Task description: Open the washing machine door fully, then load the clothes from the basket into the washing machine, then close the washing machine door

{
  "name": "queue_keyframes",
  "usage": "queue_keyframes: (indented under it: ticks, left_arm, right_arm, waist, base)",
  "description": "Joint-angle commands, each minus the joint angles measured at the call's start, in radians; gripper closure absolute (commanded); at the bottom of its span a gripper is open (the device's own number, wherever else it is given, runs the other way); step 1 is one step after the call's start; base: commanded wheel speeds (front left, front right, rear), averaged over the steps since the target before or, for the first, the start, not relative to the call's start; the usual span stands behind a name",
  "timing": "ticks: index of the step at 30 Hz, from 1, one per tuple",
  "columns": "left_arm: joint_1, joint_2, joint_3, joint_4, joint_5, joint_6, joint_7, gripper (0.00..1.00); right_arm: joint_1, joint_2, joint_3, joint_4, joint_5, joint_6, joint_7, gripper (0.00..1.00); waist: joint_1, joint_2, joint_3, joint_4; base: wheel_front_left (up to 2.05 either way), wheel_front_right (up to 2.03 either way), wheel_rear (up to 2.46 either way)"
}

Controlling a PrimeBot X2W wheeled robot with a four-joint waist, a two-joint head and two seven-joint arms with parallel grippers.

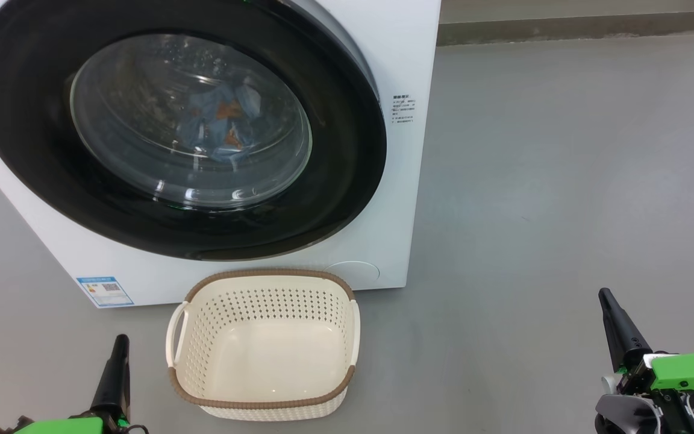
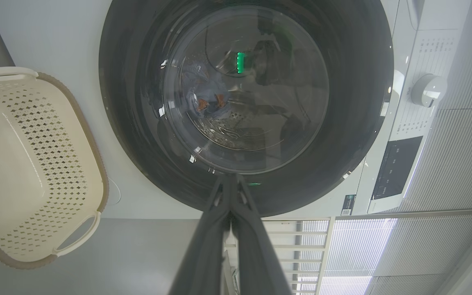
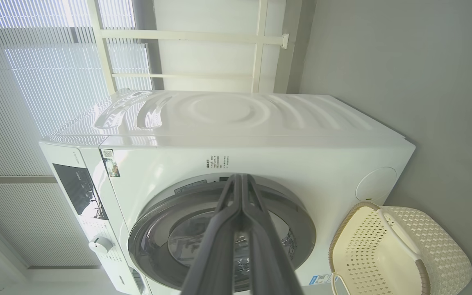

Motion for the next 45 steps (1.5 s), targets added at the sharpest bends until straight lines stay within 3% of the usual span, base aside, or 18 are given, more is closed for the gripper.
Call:
queue_keyframes:
  ticks: [1, 45]
  left_arm:
    - [-0.044, 0.009, 0.027, -0.030, -0.007, -0.001, 0.007, 1.00]
    - [-0.044, 0.009, 0.027, -0.030, -0.007, -0.001, 0.007, 1.00]
  right_arm:
    - [-0.042, -0.016, 0.024, -0.032, 0.016, 0.002, -0.005, 1.00]
    - [-0.042, -0.021, 0.031, -0.032, 0.022, 0.002, -0.011, 1.00]
  waist:
    - [0.0000, 0.0000, 0.000, 0.000]
    - [0.0000, 0.0000, 0.000, 0.000]
  base:
    - [0.00, 0.00, 0.00]
    - [0.00, 0.00, 0.00]
